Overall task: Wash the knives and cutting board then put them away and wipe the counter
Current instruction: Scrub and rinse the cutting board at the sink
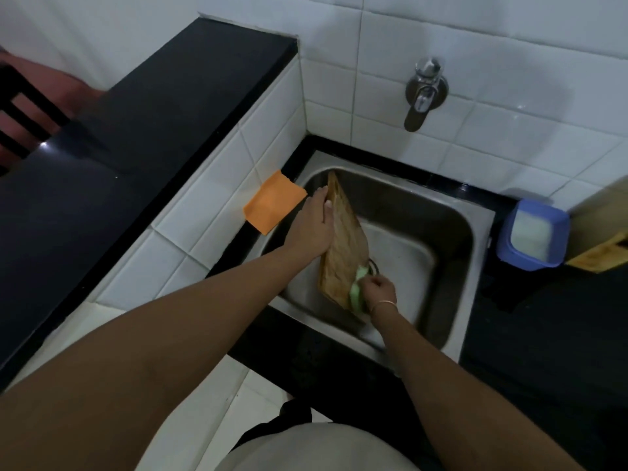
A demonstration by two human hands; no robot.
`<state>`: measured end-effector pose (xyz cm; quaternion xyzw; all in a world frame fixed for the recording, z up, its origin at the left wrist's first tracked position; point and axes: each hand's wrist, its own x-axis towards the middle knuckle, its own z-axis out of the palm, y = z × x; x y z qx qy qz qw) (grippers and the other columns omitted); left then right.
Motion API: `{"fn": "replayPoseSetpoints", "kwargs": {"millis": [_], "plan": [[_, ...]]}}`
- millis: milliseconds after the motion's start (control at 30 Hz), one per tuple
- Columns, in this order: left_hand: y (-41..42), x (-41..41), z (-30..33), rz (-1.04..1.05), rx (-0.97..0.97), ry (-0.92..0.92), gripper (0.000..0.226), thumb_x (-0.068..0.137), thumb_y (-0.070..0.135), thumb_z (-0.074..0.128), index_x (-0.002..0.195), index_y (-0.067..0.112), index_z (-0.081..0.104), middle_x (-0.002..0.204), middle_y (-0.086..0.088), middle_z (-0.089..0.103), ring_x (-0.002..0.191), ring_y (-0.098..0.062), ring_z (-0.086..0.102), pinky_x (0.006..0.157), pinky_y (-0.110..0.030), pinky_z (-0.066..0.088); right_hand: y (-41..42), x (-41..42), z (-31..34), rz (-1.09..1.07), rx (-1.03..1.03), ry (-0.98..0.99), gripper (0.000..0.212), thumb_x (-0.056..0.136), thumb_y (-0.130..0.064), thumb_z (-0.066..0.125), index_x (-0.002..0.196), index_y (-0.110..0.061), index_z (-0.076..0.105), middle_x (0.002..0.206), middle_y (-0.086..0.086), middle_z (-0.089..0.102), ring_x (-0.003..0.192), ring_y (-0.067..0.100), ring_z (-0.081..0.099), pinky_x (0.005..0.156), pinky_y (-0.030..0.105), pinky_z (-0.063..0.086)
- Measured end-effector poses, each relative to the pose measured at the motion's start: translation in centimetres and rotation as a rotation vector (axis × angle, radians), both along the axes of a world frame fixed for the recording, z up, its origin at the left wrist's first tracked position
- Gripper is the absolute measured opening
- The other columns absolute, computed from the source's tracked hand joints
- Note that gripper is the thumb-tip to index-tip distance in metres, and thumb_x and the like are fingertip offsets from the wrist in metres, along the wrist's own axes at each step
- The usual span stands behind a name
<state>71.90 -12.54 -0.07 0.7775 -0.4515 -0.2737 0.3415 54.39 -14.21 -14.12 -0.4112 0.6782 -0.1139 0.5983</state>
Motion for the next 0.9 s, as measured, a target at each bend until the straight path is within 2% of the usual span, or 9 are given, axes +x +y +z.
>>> {"fn": "replayPoseSetpoints", "kwargs": {"millis": [67,233,333,400,467,567,667,767,900], "plan": [[-0.5,-0.4,0.3,-0.007,0.011,-0.014,0.066,0.103,0.049,0.021,0.155,0.012,0.034,0.155,-0.013,0.043,0.145,-0.036,0.038,0.114,-0.055,0.038,-0.9,-0.4,-1.0,-0.020,0.171,0.068,0.057,0.069,-0.038,0.071,0.114,-0.003,0.065,0.102,0.015,0.068,0.096,0.040,0.066,0.091,0.049,0.057],[-1.3,-1.6,1.4,0.071,0.007,0.040,0.039,0.109,0.029,0.030,0.146,0.017,0.038,0.149,-0.010,0.040,0.143,-0.043,0.035,0.109,-0.061,0.039,-4.2,5.1,9.9,-0.037,-0.147,0.006,0.024,0.091,-0.025,0.060,0.110,-0.014,0.070,0.106,0.009,0.069,0.101,0.031,0.063,0.093,0.038,0.052],[-1.4,-2.1,1.3,0.150,-0.011,0.086,0.031,0.108,0.025,0.032,0.137,0.019,0.043,0.142,-0.009,0.044,0.140,-0.044,0.037,0.104,-0.060,0.041,-4.8,7.3,12.2,-0.063,-0.408,-0.204,0.010,0.085,-0.015,0.064,0.089,-0.019,0.073,0.088,0.000,0.070,0.088,0.018,0.064,0.087,0.037,0.055],[-1.1,-2.1,1.2,0.183,-0.050,0.067,0.028,0.109,0.024,0.033,0.133,0.019,0.044,0.136,-0.006,0.045,0.141,-0.041,0.037,0.102,-0.060,0.042,-4.1,7.1,10.9,-0.024,-0.483,-0.224,0.007,0.087,-0.017,0.066,0.091,-0.018,0.072,0.088,0.000,0.071,0.086,0.018,0.066,0.085,0.035,0.056],[-0.9,-1.8,1.0,0.191,-0.062,0.058,0.027,0.109,0.024,0.031,0.132,0.018,0.045,0.137,-0.007,0.045,0.147,-0.037,0.029,0.101,-0.061,0.042,-2.7,5.6,8.0,-0.038,-0.421,-0.172,0.012,0.090,-0.022,0.065,0.098,-0.017,0.072,0.095,0.002,0.071,0.093,0.020,0.066,0.090,0.037,0.056],[-0.6,-1.3,0.6,0.177,-0.055,0.037,0.029,0.109,0.026,0.030,0.132,0.019,0.045,0.137,-0.013,0.051,0.153,-0.034,0.017,0.101,-0.063,0.042,-0.2,1.7,2.8,-0.018,-0.093,0.109,0.022,0.093,-0.028,0.063,0.108,-0.014,0.072,0.111,0.011,0.071,0.108,0.034,0.063,0.098,0.035,0.050],[-0.6,-0.8,1.0,0.174,-0.042,0.000,0.025,0.105,0.023,0.032,0.123,0.018,0.048,0.127,-0.010,0.052,0.141,-0.037,0.036,0.097,-0.057,0.045,-0.6,0.1,1.7,0.154,0.084,0.272,0.036,0.091,-0.034,0.063,0.116,-0.008,0.070,0.119,0.016,0.068,0.109,0.038,0.063,0.100,0.039,0.052],[-0.8,-0.6,1.8,0.183,-0.036,-0.051,0.021,0.091,0.028,0.033,0.106,0.021,0.045,0.096,0.007,0.042,0.108,-0.032,0.051,0.088,-0.052,0.046,-3.5,2.5,3.9,0.108,-0.023,0.159,0.033,0.084,-0.033,0.066,0.110,-0.013,0.072,0.111,0.012,0.071,0.106,0.034,0.065,0.098,0.041,0.053],[-0.6,-0.7,2.1,0.202,-0.040,-0.096,0.011,0.094,0.023,0.038,0.105,0.022,0.042,0.108,-0.003,0.049,0.126,-0.039,0.046,0.092,-0.054,0.044,-7.3,8.3,9.0,0.064,-0.368,-0.107,0.006,0.086,-0.018,0.068,0.087,-0.022,0.072,0.089,-0.001,0.070,0.093,0.021,0.066,0.091,0.038,0.055]]}}
